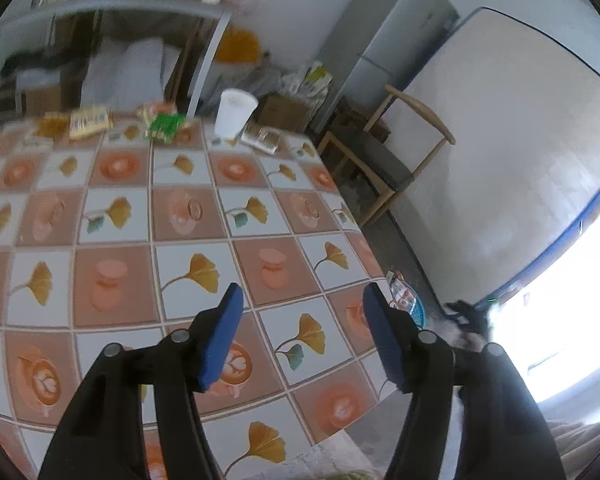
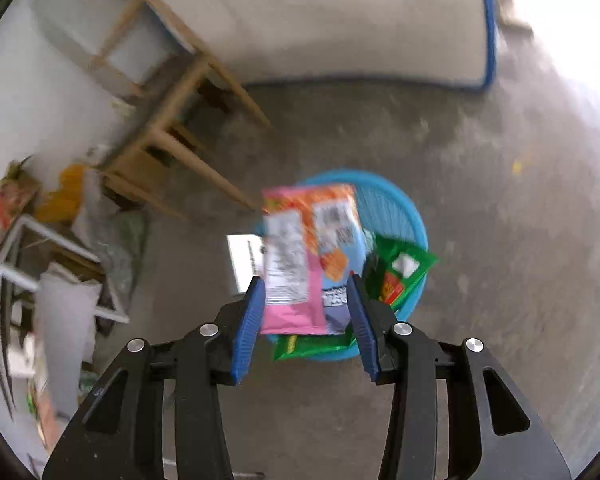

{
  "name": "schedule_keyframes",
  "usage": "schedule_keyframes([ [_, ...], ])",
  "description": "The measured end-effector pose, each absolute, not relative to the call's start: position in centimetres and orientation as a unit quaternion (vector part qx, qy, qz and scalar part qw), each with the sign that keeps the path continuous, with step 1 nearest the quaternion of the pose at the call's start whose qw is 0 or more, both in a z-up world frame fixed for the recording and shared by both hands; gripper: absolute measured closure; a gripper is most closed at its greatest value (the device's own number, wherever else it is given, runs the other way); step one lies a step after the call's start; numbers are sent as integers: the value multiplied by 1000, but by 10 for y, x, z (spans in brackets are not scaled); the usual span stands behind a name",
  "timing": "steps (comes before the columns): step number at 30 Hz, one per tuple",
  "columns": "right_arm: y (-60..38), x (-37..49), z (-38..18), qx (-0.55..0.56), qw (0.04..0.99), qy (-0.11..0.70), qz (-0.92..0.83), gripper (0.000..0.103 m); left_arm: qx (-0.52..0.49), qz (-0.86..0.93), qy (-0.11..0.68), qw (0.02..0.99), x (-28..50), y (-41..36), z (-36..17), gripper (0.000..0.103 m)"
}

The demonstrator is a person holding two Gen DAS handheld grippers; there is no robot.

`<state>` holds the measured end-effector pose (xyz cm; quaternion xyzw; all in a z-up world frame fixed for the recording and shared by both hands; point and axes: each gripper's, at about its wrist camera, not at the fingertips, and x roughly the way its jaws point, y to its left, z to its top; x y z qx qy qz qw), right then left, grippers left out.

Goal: Collect trash

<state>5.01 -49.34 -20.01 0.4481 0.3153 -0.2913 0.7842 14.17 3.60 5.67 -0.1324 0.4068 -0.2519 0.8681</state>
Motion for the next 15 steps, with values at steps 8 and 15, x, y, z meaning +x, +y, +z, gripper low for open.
schedule_keyframes([
  [8,-378,-26,-37,267,903,224,-251,11,-101,-251,351,896,94,15,67,16],
  [15,-256,-50,35,135,955,172,-202,7,-88,-173,296,935,60,-13,75,5],
])
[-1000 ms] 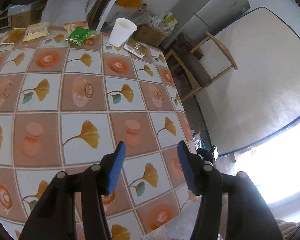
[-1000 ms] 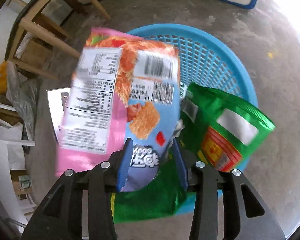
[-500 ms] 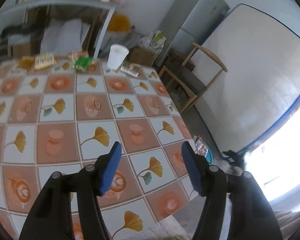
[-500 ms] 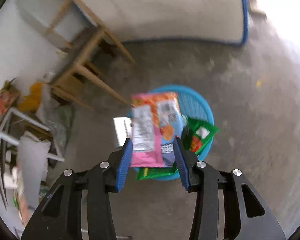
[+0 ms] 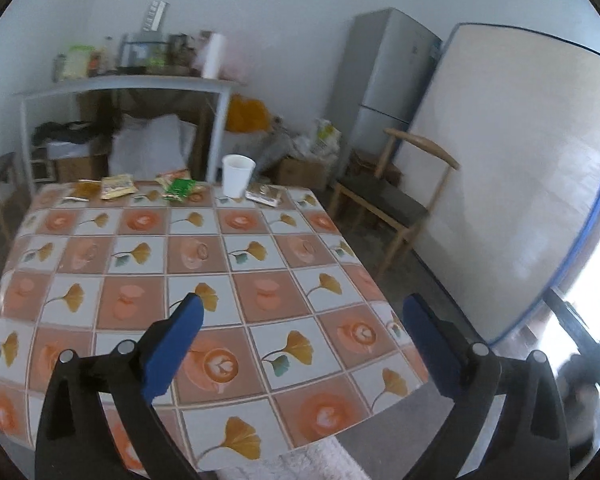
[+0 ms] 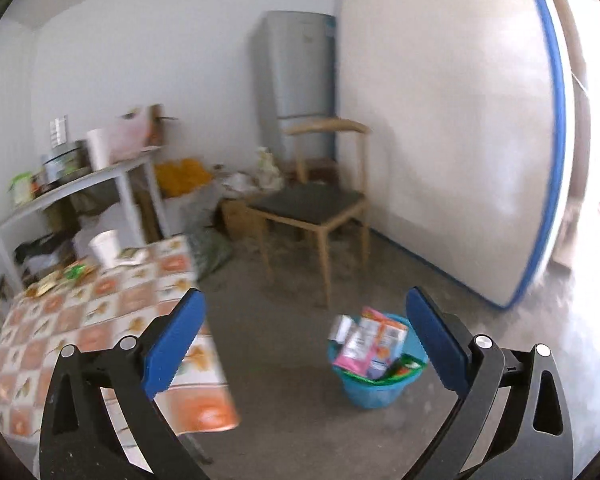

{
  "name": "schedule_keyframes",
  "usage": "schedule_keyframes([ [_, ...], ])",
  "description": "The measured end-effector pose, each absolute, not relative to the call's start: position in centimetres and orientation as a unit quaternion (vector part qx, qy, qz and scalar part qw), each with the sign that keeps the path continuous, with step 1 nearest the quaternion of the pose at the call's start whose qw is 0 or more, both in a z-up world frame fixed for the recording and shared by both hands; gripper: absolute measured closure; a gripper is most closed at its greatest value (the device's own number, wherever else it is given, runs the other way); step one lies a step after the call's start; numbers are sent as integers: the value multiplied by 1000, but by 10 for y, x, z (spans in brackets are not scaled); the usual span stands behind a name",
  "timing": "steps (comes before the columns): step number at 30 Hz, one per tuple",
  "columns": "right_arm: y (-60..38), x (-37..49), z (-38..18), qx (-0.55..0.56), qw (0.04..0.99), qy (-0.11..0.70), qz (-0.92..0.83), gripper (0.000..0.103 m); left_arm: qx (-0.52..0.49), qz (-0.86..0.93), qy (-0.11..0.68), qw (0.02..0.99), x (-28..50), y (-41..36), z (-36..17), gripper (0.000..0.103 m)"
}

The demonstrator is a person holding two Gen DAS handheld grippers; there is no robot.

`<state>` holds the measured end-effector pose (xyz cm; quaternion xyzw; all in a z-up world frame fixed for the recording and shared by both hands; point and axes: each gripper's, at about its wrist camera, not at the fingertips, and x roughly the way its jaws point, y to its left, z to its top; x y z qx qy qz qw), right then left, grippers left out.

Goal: Collect trash

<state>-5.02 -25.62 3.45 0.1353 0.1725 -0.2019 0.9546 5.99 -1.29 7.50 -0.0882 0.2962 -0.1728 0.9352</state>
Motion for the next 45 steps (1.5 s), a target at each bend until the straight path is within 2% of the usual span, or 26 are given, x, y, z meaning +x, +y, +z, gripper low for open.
schedule_keyframes([
  [3,-219,-40,32,124,957,193,-178,7,-74,-151,309,936,50,-30,66,5],
  [9,-147,-20,5,66,950,283,-116,7,-6,-127,342,931,31,-53,30,5],
  [16,-131,-16,-13,76,928,350,-98,7,48,-78,364,927,21,-58,11,5],
  [24,-136,-18,-23,69,918,371,-119,7,19,-33,404,914,33,-46,6,5],
  [45,-158,-29,-23,67,911,379,-150,7,33,-6,395,918,24,-45,12,5],
])
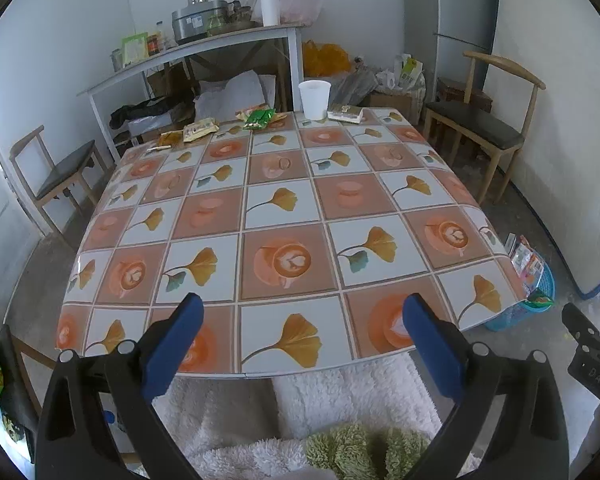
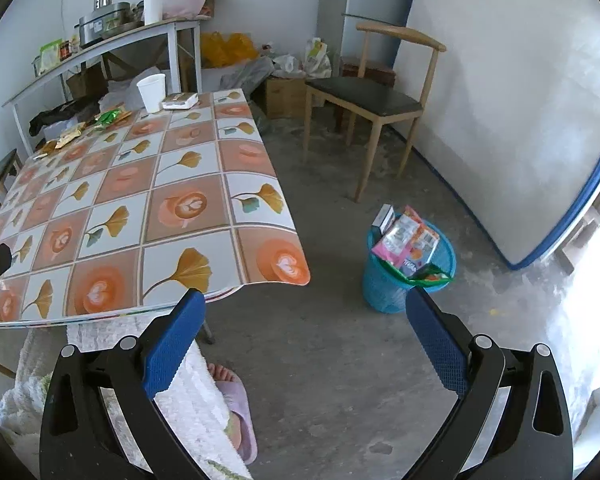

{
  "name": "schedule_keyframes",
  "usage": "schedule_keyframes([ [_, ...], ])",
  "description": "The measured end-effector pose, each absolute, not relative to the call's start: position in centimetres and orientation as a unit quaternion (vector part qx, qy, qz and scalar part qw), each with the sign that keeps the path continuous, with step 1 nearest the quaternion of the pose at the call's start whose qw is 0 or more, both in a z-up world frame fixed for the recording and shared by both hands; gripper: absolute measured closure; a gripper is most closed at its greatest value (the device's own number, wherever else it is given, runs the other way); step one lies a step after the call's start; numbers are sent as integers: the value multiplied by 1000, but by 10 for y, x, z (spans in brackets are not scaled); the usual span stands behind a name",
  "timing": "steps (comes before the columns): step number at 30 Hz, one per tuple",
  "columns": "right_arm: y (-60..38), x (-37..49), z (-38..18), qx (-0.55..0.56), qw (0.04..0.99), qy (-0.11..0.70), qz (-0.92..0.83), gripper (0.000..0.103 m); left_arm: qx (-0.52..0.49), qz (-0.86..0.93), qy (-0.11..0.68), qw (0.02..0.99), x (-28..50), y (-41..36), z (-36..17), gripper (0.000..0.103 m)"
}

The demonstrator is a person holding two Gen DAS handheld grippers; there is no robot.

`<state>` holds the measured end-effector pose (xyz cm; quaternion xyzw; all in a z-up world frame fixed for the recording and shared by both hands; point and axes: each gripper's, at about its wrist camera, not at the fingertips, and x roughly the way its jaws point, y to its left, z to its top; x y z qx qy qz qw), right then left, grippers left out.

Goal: Collect trash

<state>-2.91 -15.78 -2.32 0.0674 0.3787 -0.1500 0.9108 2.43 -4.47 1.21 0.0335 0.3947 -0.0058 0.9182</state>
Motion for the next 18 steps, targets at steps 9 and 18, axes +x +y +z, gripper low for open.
schedule_keyframes([
  [9,-161,-32,-21,69,911,377,-152,7,35,-12,398,917,23,-46,13,5],
  [18,-160,-31,-22,68,911,377,-152,7,38,-17,402,915,24,-47,10,5],
])
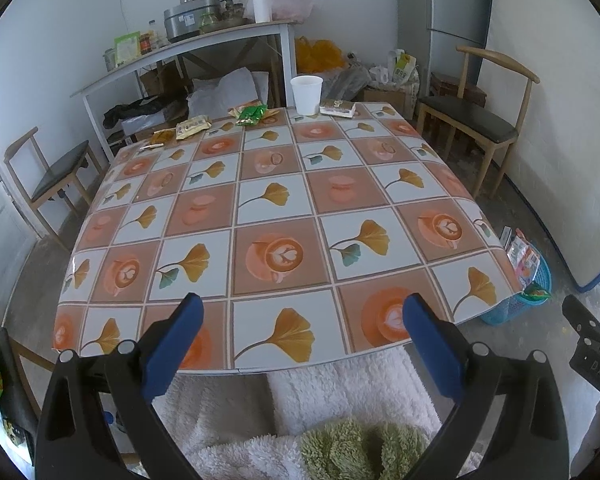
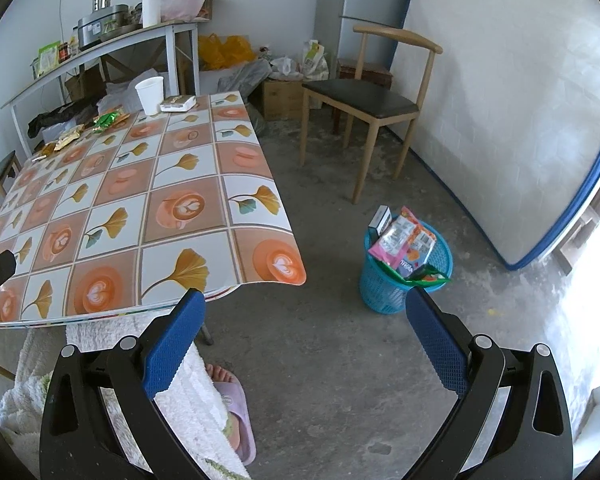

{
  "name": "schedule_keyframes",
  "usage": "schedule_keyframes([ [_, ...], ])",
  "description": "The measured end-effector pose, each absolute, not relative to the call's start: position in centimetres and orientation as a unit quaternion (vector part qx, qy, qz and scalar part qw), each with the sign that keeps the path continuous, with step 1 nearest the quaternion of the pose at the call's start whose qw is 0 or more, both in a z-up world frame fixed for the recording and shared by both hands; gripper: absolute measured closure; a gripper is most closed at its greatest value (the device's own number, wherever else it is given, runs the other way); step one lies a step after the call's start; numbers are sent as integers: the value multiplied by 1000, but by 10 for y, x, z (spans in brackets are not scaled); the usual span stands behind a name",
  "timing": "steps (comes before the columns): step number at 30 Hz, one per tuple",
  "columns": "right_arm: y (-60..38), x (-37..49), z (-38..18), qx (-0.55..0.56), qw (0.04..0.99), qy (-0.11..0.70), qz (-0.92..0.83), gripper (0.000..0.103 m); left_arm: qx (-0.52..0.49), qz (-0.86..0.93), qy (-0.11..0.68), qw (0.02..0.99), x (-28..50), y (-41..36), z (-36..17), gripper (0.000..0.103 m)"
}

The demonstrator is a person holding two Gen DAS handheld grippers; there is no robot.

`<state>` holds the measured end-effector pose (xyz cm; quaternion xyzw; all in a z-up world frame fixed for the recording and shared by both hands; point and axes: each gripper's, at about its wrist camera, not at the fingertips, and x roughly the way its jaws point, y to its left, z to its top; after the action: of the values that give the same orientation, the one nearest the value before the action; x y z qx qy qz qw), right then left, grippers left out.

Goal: Collect trash

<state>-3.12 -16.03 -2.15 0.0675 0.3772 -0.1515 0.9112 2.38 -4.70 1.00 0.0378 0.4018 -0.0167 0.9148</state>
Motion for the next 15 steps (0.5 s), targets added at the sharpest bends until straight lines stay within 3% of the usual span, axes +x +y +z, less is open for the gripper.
schedule_keyframes([
  [15,-161,-31,-21,68,911,376,-152,7,38,-17,403,914,24,-48,9,5],
])
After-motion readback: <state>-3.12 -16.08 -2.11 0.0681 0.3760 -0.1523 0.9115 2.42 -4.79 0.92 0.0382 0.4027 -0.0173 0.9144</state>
